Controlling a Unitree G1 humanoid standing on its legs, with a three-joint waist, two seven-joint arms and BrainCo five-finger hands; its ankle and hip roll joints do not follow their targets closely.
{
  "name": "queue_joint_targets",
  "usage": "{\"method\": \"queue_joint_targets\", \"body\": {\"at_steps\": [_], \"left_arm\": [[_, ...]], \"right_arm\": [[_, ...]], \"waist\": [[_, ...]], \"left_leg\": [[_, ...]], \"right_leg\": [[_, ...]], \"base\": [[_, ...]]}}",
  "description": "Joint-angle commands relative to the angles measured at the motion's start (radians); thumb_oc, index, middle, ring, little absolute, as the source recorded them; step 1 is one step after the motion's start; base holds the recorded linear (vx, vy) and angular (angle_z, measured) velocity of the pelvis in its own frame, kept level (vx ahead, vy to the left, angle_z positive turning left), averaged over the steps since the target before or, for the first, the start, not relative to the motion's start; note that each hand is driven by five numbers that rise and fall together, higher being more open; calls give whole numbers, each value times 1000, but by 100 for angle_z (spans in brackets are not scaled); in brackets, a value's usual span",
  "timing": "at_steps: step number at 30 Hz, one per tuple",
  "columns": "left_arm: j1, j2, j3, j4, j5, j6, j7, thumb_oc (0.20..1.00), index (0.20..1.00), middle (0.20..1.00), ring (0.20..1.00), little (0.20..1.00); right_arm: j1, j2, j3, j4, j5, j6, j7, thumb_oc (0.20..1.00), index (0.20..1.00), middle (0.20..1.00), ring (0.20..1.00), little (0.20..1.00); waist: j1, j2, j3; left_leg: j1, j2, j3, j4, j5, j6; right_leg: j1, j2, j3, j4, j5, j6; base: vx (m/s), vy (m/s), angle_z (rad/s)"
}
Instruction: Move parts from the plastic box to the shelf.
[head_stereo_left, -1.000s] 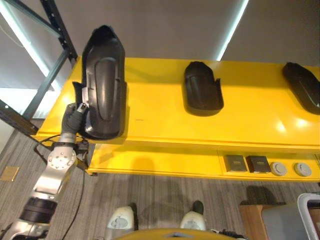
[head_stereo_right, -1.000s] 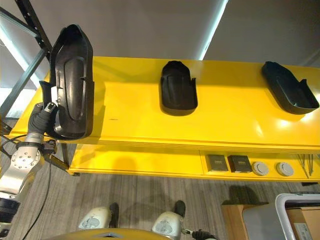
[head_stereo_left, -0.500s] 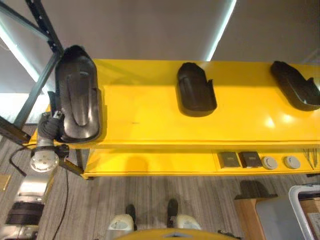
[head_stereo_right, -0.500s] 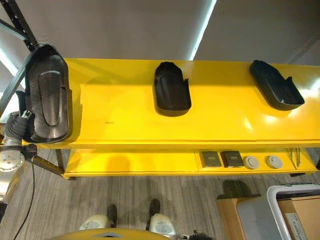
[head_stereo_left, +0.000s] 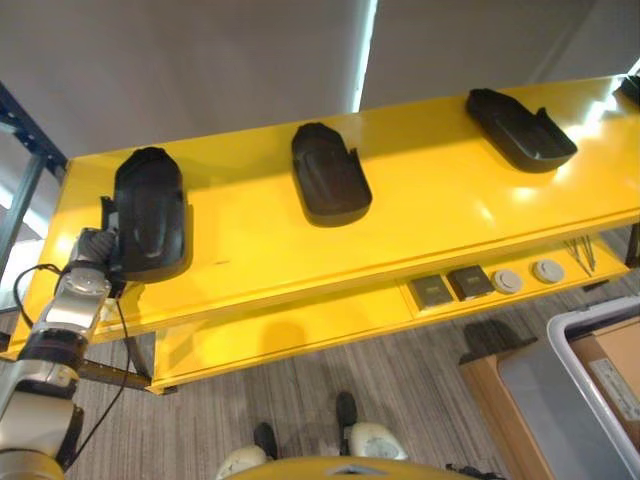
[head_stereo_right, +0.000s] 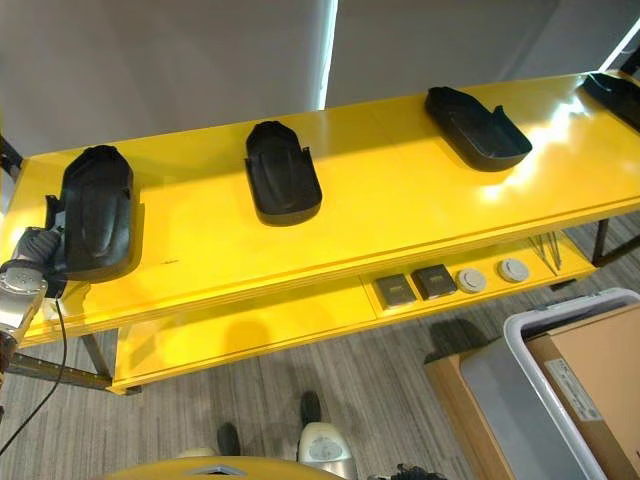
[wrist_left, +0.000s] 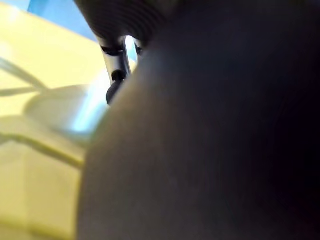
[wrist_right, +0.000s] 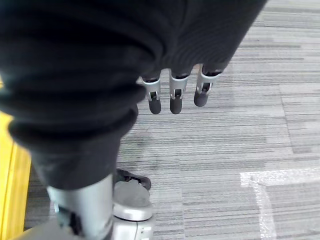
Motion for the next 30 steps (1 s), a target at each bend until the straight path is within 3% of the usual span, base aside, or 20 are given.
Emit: {"method": "queue_joint_targets", "body": {"at_steps": [1, 9, 15, 16, 17, 18, 26, 30], "left_arm": [[-84, 38, 35, -55, 44, -14, 15, 200, 200, 200, 200, 200], [-79, -45, 25, 89, 80, -25, 70, 200, 200, 200, 200, 200], [-80, -50, 24, 134, 95, -27, 98, 213, 213, 213, 213, 213], [-81, -49, 24, 138, 92, -25, 100, 470, 470, 470, 470, 470], [-82, -49, 24, 141, 88, -23, 102, 846, 846, 846, 846, 846], [-86, -45, 25, 153, 80, -16, 107, 1000, 1000, 1000, 1000, 1000], [-95, -34, 47, 159, 75, -13, 166, 1000, 1000, 1000, 1000, 1000], [-67, 7, 69, 8, 38, -69, 161, 1000, 1000, 1000, 1000, 1000]], "right_arm": [[-1, -36, 34, 16, -14, -19, 9, 1000, 1000, 1000, 1000, 1000], [-1, -24, 44, 26, -14, -31, 1, 1000, 1000, 1000, 1000, 1000], [1, -24, 40, 35, -21, -29, 2, 1000, 1000, 1000, 1000, 1000], [2, -24, 40, 35, -22, -29, 3, 1000, 1000, 1000, 1000, 1000], [3, -24, 41, 35, -22, -28, 3, 1000, 1000, 1000, 1000, 1000], [4, -24, 42, 37, -22, -27, 3, 1000, 1000, 1000, 1000, 1000], [-3, -14, 51, 51, -25, -34, 2, 1000, 1000, 1000, 1000, 1000], [5, 4, 49, 46, -56, -27, -4, 1000, 1000, 1000, 1000, 1000]], "waist": [[19, -4, 21], [2, -14, 14], [-2, -14, 11], [-3, -14, 11], [-3, -14, 11], [-5, -14, 10], [3, -12, 4], [19, -7, -4]], "left_leg": [[-67, 25, -26, 104, -40, 14], [-55, 26, -2, 103, -43, 16], [-47, 27, 8, 99, -44, 15], [-46, 27, 9, 99, -44, 15], [-45, 27, 9, 98, -44, 15], [-42, 28, 11, 98, -45, 14], [-29, 27, 6, 88, -45, 12], [-10, 25, -3, 74, -49, 9]], "right_leg": [[2, -28, 66, 110, -126, 91], [16, -27, 82, 89, -120, 93], [26, -28, 85, 75, -117, 94], [27, -28, 85, 75, -117, 94], [29, -28, 85, 74, -117, 94], [31, -29, 85, 73, -117, 94], [47, -32, 78, 59, -116, 94], [70, -37, 63, 41, -115, 93]], "base": [[-6, -8, -10], [6, -7, -7], [1, 0, -5], [2, 0, -13], [7, -1, -9], [10, -2, -4], [0, 0, 0], [-20, -8, 1]]}}
